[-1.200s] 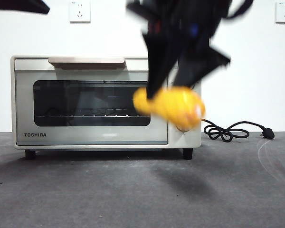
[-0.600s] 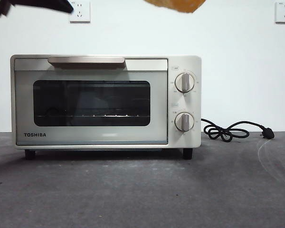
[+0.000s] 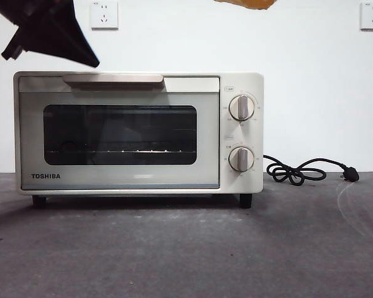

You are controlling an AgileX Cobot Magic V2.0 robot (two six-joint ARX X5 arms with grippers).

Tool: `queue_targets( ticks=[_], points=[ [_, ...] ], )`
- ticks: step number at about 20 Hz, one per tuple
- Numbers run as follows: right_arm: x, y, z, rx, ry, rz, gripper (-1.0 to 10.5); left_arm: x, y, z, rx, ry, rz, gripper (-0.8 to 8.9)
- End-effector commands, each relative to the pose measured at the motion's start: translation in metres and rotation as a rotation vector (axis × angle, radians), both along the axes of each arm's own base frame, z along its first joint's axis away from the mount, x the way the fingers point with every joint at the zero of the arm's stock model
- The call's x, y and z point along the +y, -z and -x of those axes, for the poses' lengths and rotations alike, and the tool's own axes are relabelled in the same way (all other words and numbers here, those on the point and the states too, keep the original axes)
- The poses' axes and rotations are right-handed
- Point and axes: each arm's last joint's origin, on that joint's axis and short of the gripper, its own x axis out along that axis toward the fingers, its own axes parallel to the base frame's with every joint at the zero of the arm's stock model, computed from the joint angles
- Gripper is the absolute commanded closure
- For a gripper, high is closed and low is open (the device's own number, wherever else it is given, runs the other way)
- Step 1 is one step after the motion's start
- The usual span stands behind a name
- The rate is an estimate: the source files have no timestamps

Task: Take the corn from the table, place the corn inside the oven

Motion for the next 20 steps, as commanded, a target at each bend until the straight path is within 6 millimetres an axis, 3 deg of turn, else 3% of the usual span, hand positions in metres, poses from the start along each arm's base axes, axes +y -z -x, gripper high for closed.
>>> queue_targets(
  ticks=[1,20],
  points=[
    [0.0,0.0,0.0,-0.007,-0.004,0.012,9.6,0.0,0.0,-0.001,-0.023,0.005,-0.029,8.19],
    [-0.001,0.001,0.0,-0.008,-0.003,0.023,9.6,-0.002,0.009,-0.011,-0.051,-0.033,-0.114,8.19]
  ],
)
